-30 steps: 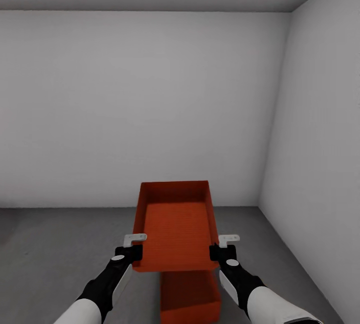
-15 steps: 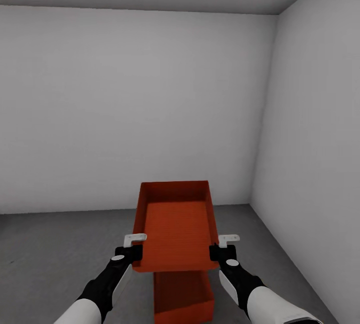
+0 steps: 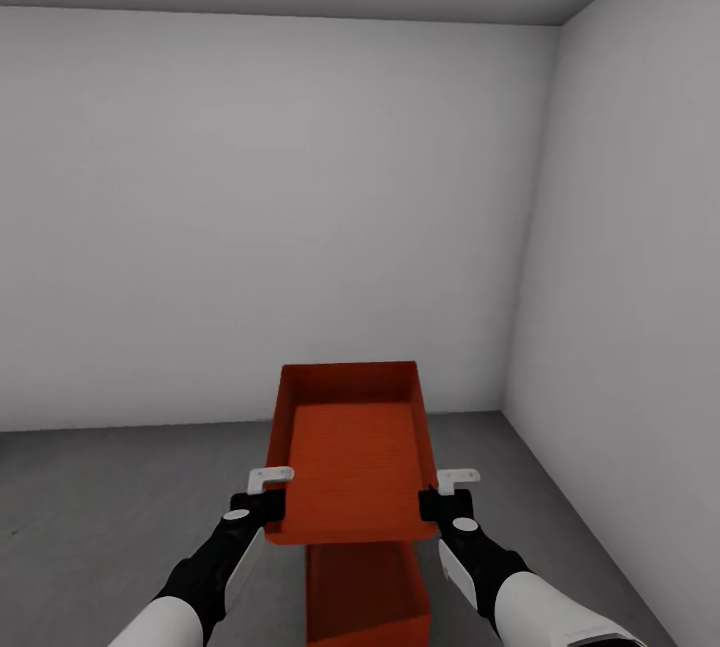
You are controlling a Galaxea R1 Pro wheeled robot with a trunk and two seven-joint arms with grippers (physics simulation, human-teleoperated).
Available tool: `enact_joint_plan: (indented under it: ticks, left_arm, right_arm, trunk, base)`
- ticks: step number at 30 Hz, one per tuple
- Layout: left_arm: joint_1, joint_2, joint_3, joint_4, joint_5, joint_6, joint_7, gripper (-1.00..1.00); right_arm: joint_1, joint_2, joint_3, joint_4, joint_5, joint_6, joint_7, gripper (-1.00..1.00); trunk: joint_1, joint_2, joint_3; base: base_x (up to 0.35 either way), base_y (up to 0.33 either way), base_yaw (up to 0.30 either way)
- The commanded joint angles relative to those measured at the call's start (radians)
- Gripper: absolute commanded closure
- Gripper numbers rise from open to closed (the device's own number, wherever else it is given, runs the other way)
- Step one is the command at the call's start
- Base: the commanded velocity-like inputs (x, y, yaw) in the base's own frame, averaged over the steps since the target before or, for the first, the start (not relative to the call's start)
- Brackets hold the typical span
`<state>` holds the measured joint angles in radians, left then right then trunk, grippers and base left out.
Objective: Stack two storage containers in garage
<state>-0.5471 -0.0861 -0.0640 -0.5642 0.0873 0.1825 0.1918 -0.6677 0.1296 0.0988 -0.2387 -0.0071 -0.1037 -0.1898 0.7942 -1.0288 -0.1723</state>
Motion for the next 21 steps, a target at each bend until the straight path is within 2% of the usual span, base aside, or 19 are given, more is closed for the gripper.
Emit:
enact_joint_plan:
  ticks: [1, 12, 21]
  left_arm:
    - [-0.001, 0.002, 0.004, -0.005, -0.015, -0.043, 0.021, 1.00]
    - [-0.001, 0.002, 0.004, -0.005, -0.015, -0.043, 0.021, 1.00]
    - [-0.001, 0.002, 0.004, -0.006, -0.015, -0.044, 0.021, 1.00]
  right_arm:
    - [-0.001, -0.001, -0.051, 0.002, -0.014, -0.004, -0.095, 1.00]
    - [-0.001, -0.001, -0.051, 0.002, -0.015, -0.003, -0.094, 1.00]
    - [-0.001, -0.002, -0.051, 0.002, -0.014, -0.003, -0.094, 1.00]
  trunk:
    - [0.001, -0.001, -0.001]
    - [0.001, -0.001, -0.001]
    - [0.001, -0.001, -0.001]
  base:
    - [0.305, 0.000, 0.000]
    - [0.286, 0.000, 0.012]
    - [0.040, 0.000, 0.231]
